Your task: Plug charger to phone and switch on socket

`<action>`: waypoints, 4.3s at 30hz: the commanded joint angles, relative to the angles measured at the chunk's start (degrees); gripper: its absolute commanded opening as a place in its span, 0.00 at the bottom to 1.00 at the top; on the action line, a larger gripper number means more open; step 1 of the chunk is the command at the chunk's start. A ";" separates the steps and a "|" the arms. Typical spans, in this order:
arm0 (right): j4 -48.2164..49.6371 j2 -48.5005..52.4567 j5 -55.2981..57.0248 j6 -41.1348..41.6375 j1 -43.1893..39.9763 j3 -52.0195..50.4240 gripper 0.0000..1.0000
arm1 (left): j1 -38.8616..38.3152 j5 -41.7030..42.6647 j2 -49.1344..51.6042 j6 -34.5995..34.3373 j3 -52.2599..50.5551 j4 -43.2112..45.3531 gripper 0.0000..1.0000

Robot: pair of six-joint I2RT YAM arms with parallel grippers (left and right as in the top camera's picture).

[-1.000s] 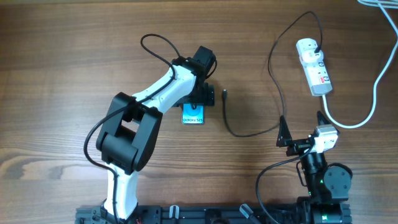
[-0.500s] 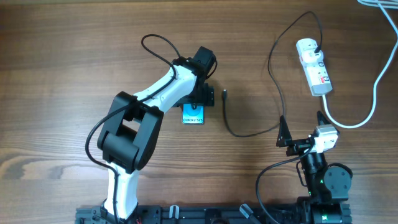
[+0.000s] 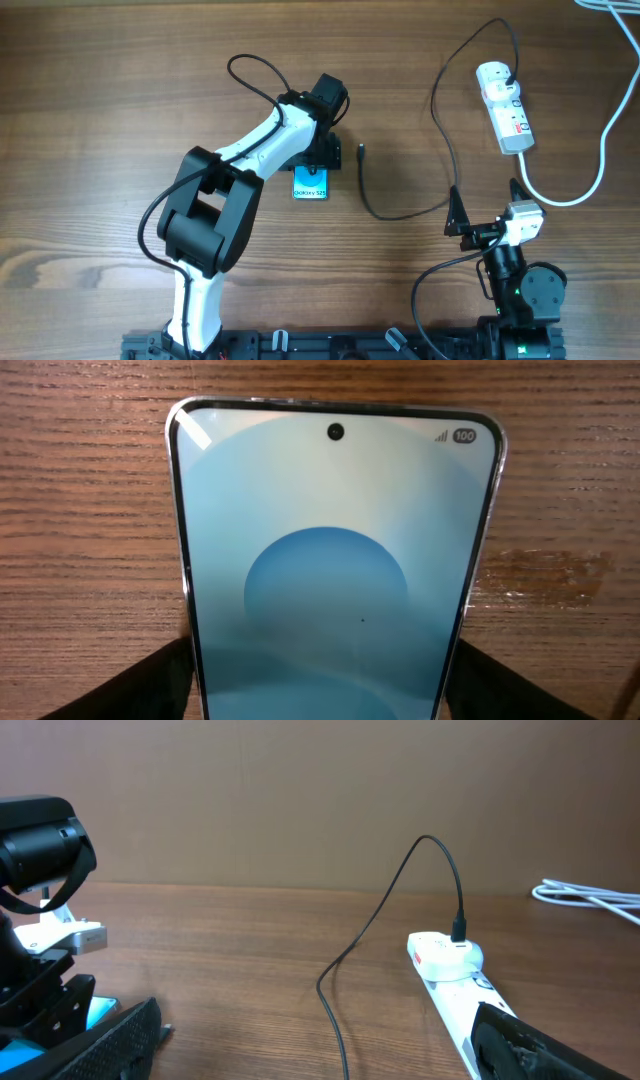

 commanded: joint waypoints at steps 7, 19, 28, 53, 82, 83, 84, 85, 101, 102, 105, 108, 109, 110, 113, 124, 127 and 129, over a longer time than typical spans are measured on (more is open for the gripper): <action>0.28 -0.09 0.96 -0.66 -0.24 -0.04 1.00 | 0.02 2.03 2.89 0.07 -0.09 -1.53 0.75; 0.28 -0.09 0.96 -0.68 -0.24 -0.04 1.00 | 0.04 2.62 -0.13 0.04 1.25 -3.34 0.73; 0.28 -0.09 0.96 -0.68 -0.24 -0.04 1.00 | 1.77 8.31 -4.61 0.04 1.79 -4.28 0.72; 0.28 -0.09 0.96 -0.70 -0.24 -0.04 1.00 | 0.17 7.10 -4.31 0.04 -4.85 2.12 0.72; 0.28 -0.09 0.96 -0.66 -0.24 -0.04 1.00 | -3.69 -3.82 0.37 -10.47 -4.85 6.43 0.88; 0.28 -0.09 0.96 -0.70 -0.24 -0.04 1.00 | -3.69 -3.85 0.37 -10.47 -4.85 6.43 0.84; 0.28 -0.09 0.96 -0.68 -0.24 -0.04 1.00 | -3.67 -3.85 0.37 -10.45 -4.85 6.40 0.82; 0.28 -0.09 0.96 -0.70 -0.24 -0.04 1.00 | -3.69 -3.85 0.37 -10.45 -4.85 6.34 0.78; 0.28 -0.09 0.96 -0.68 -0.24 -0.04 1.00 | -1.44 -4.02 0.37 4.72 -4.85 3.61 0.74; 0.28 -0.09 0.96 -0.70 -0.24 -0.04 1.00 | -1.25 -4.00 0.37 4.59 -4.85 3.58 0.75; 0.28 -0.09 0.96 -0.68 -0.24 -0.04 1.00 | -1.20 -3.52 0.37 2.62 -4.85 3.58 0.79; 0.28 -0.09 0.96 -0.68 -0.24 -0.04 1.00 | -1.20 -0.28 0.37 2.40 -4.85 3.58 0.78; 0.28 -0.09 0.96 -0.68 -0.24 -0.04 1.00 | -1.20 1.27 0.37 1.95 -4.85 3.58 0.77; 0.28 -0.09 0.96 -0.68 -0.24 -0.04 1.00 | -1.20 1.66 0.37 1.09 -4.85 3.52 0.74; 0.28 -0.09 0.96 -0.70 -0.24 -0.04 1.00 | -1.20 4.46 0.37 0.00 -4.85 3.54 0.69; 0.28 -0.09 0.96 -0.68 -0.24 -0.04 1.00 | -1.11 3.89 0.37 -0.13 -4.85 4.39 1.00; 0.28 -0.09 0.96 -0.70 -0.24 -0.04 1.00 | -0.55 1.14 0.37 -0.13 -4.85 5.55 1.00; 0.28 -0.09 0.96 -0.68 -0.24 -0.04 1.00 | -0.50 1.16 0.37 0.09 -4.85 5.55 1.00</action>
